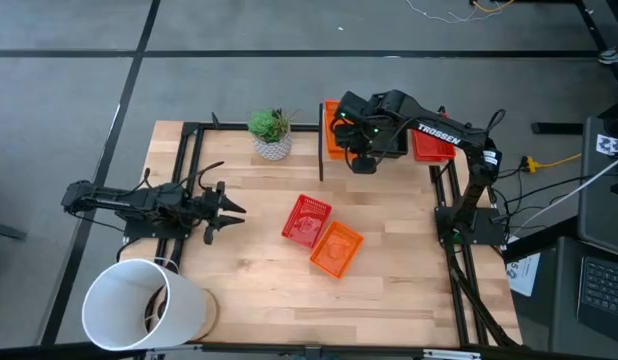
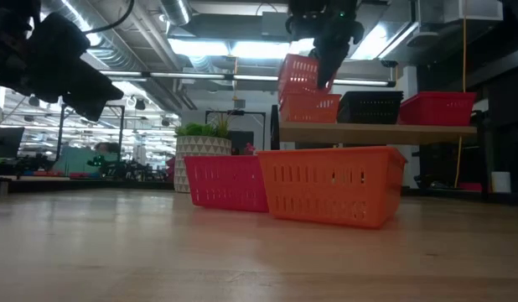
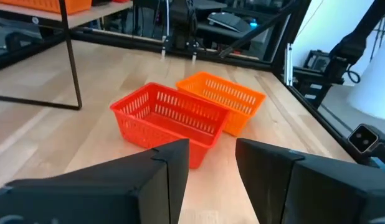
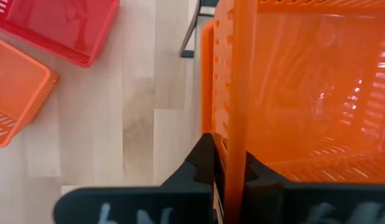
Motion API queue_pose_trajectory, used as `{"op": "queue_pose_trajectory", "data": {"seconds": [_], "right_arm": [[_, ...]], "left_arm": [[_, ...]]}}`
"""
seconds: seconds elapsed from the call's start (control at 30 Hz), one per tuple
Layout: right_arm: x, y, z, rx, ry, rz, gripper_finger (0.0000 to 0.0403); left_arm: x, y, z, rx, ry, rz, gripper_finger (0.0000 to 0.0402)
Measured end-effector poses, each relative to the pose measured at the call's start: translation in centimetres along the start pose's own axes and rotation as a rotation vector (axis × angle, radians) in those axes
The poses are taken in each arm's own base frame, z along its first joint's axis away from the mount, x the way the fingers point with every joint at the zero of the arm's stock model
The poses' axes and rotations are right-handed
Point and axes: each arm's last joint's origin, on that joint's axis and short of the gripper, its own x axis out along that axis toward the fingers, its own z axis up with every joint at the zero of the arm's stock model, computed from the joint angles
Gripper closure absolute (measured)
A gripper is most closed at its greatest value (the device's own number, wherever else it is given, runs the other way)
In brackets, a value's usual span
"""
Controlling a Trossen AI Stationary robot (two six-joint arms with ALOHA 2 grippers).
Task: Stack baskets on shelf by color
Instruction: Stack the top orange bin on top of the orange bin on the shelf, then stack the orange bin on top of the stacked orange bins on the shelf
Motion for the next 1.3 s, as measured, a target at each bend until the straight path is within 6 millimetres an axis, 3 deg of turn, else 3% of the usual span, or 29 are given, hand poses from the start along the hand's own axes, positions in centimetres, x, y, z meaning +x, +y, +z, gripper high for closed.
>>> {"op": "queue_pose_trajectory", "data": {"seconds": [0.57,1.0,1.3], "right_arm": [[0.53,-0.55,-0.29,0.049,0.037,-0.005,0.0401],[0.51,-0.58,-0.22,0.069,0.03,-0.011,0.031],[0.03,-0.63,-0.14,0.076,0.021,-0.016,0.0298]], "left_arm": [[0.0,0.01,-0.04,-0.026,0.003,0.003,0.0276],[0.0,0.01,-0.04,-0.026,0.004,0.003,0.0276],[0.0,0.02,-0.04,-0.026,0.005,0.004,0.0276]]}}
